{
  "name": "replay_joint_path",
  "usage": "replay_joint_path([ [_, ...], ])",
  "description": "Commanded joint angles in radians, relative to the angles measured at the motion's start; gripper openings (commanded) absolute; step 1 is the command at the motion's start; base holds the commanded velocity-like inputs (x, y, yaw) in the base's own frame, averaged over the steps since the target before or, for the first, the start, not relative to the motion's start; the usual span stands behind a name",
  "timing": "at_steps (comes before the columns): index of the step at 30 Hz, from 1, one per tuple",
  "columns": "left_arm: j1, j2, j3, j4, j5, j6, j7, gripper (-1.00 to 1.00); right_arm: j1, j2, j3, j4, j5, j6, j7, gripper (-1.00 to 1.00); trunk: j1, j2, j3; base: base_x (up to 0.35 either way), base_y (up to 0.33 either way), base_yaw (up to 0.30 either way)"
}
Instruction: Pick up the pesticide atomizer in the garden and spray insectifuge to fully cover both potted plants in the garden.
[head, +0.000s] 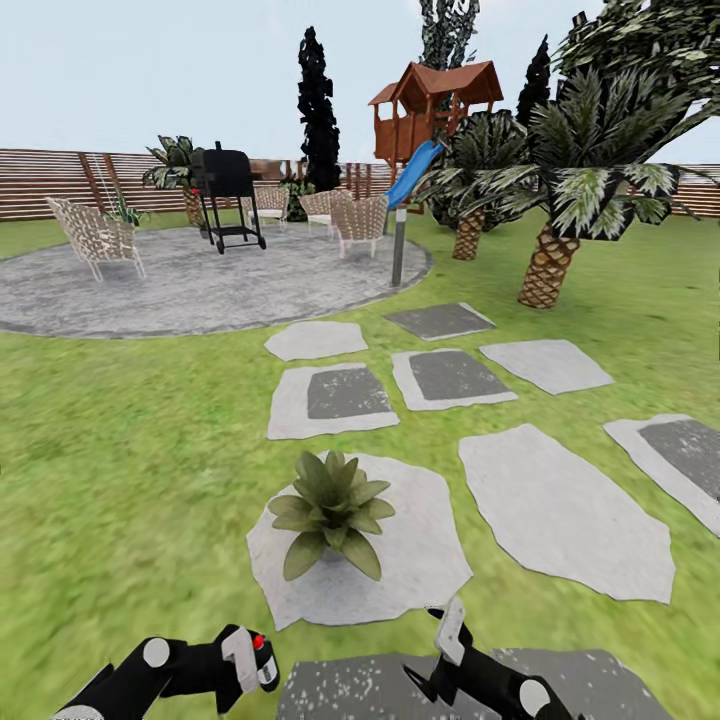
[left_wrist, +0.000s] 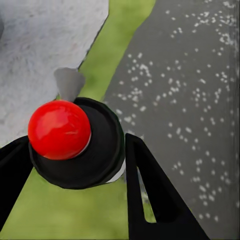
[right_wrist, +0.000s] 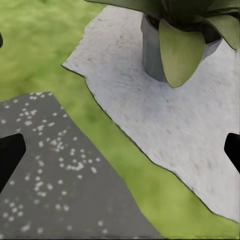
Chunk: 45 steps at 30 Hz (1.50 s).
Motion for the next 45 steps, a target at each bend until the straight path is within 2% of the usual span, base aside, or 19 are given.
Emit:
replay_joint_path([
  [1,0.000,0.001,-0.005,-0.007,-0.003,-0.003,0.000,-1.00,-0.001,0.001,-0.007,-0.001,0.008,-0.006,0.005,1.00,-0.001,0.000,-0.001,-0.268,-0.164,0.000],
  [8,-0.004,0.002,-0.005,-0.046,-0.004,0.000,-0.006,-1.00,-0.001,0.004,-0.006,-0.006,0.010,-0.005,0.006,1.00,-0.001,0.000,-0.001,-0.296,-0.048,0.000],
  [19,-0.026,-0.002,-0.014,-0.094,-0.019,0.001,-0.013,-1.00,-0.002,0.016,-0.006,-0.065,0.010,0.032,0.009,1.00,-0.001,0.000,-0.001,-0.041,-0.002,0.000],
  [20,-0.035,-0.003,-0.015,-0.105,-0.026,0.007,-0.019,-1.00,-0.002,0.022,-0.005,-0.144,0.010,0.091,0.012,1.00,-0.001,0.000,-0.001,-0.002,0.000,0.000],
  [21,-0.044,-0.004,-0.015,-0.108,-0.036,0.017,-0.028,-1.00,-0.002,0.028,-0.005,-0.156,0.010,0.098,0.021,1.00,-0.001,0.000,-0.001,-0.001,0.000,0.000],
  [27,-0.083,-0.008,-0.016,-0.114,-0.100,0.076,-0.129,-1.00,-0.003,0.047,0.013,-0.214,0.010,0.114,0.118,1.00,-0.001,0.000,-0.001,0.000,0.000,0.000],
  [31,-0.102,-0.017,-0.016,-0.120,-0.138,0.085,-0.197,-1.00,-0.004,0.050,0.054,-0.234,0.010,0.122,0.149,1.00,-0.001,0.000,-0.001,0.000,0.000,0.000],
  [32,-0.104,-0.018,-0.016,-0.125,-0.148,0.086,-0.206,-1.00,-0.004,0.050,0.065,-0.235,0.010,0.125,0.152,-1.00,-0.001,0.000,-0.001,0.000,0.000,0.000],
  [37,-0.106,-0.020,-0.017,-0.141,-0.172,0.087,-0.222,-1.00,-0.004,0.054,0.103,-0.236,0.008,0.133,0.156,-1.00,-0.001,0.000,-0.001,0.000,0.000,0.000],
  [40,-0.106,-0.029,-0.017,-0.143,-0.183,0.087,-0.224,-1.00,-0.004,0.061,0.135,-0.235,0.007,0.133,0.156,-1.00,-0.001,0.000,-0.001,0.000,0.000,0.000],
  [42,-0.106,-0.039,-0.017,-0.143,-0.203,0.087,-0.224,-1.00,-0.004,0.064,0.159,-0.234,0.007,0.137,0.156,-1.00,-0.001,0.000,-0.001,0.000,0.000,0.000],
  [45,-0.103,-0.063,-0.017,-0.143,-0.245,0.087,-0.224,-1.00,-0.004,0.070,0.173,-0.236,0.005,0.162,0.156,-1.00,-0.001,0.000,-0.001,0.000,0.000,0.000],
])
